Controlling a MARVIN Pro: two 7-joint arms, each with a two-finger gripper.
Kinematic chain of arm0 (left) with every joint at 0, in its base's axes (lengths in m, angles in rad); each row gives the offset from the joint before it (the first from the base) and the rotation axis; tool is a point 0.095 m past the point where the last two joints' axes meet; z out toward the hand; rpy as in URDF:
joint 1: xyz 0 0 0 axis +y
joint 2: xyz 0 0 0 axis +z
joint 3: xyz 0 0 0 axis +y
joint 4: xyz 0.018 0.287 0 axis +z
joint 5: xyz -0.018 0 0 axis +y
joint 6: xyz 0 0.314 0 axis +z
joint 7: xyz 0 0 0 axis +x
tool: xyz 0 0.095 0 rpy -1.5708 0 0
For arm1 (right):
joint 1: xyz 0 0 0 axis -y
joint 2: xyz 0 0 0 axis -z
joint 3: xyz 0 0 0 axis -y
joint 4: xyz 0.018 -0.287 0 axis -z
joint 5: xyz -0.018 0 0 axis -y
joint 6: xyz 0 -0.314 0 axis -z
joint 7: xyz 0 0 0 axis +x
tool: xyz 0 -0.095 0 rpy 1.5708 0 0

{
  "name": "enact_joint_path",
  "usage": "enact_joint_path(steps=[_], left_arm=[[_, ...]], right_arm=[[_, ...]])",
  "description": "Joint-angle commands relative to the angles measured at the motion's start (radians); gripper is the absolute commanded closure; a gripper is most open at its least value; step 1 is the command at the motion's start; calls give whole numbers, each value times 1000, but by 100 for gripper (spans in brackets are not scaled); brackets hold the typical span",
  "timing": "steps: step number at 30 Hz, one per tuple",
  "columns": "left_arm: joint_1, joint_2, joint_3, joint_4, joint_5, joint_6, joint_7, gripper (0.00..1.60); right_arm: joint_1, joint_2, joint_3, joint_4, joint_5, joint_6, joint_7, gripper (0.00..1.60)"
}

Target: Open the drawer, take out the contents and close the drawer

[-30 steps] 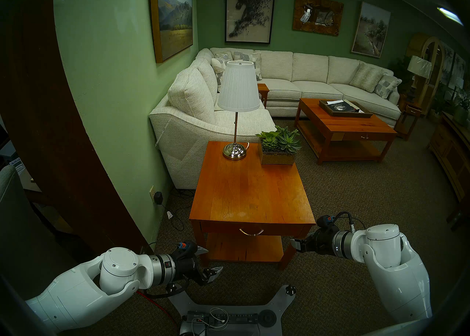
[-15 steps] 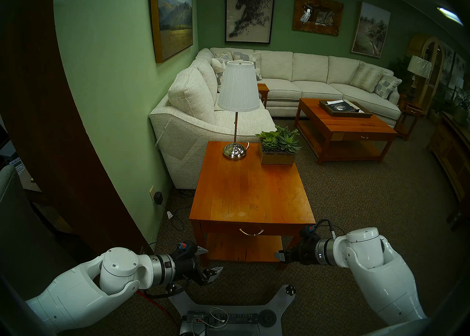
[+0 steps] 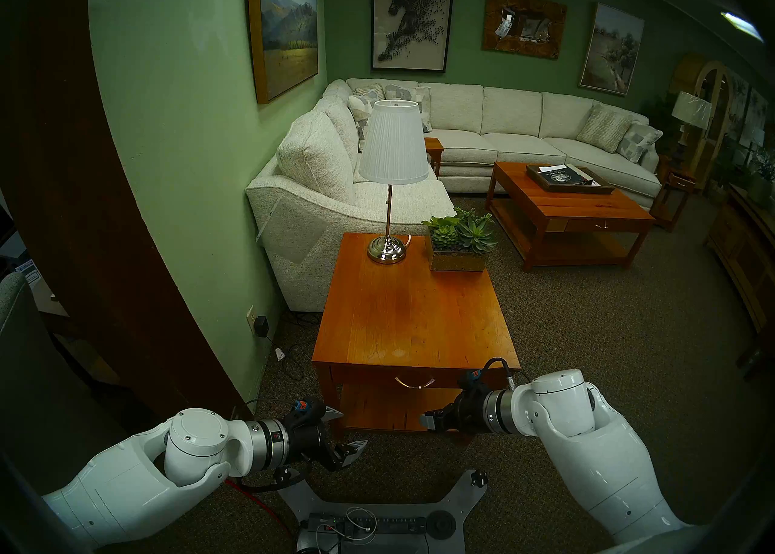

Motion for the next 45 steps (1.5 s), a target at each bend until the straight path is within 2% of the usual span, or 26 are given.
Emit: enact_joint_path(steps=[1, 11, 21, 29, 36, 42, 45], left_arm=[[-8, 0, -6, -21, -1, -4, -1, 0], [-8, 0, -6, -21, -1, -4, -1, 0], [-7, 0, -7, -22, -1, -4, 0, 0], [-8, 0, -6, -21, -1, -4, -1, 0], [-8, 0, -6, -21, -1, -4, -1, 0], [-8, 0, -6, -21, -1, -4, -1, 0], [-8, 0, -6, -22, -1, -4, 0, 0]], right_arm=[[89, -74, 2, 16, -10, 20, -58, 0], [84, -183, 67, 8, -4, 21, -190, 0], [61, -194, 41, -17, 23, 21, -257, 0], [66, -204, -2, 4, 69, 21, -378, 0], [58, -212, -13, -12, 133, 21, -477, 0], [57, -202, -36, -4, 197, 21, -517, 0], [73, -182, -77, 18, 249, 21, -540, 0]])
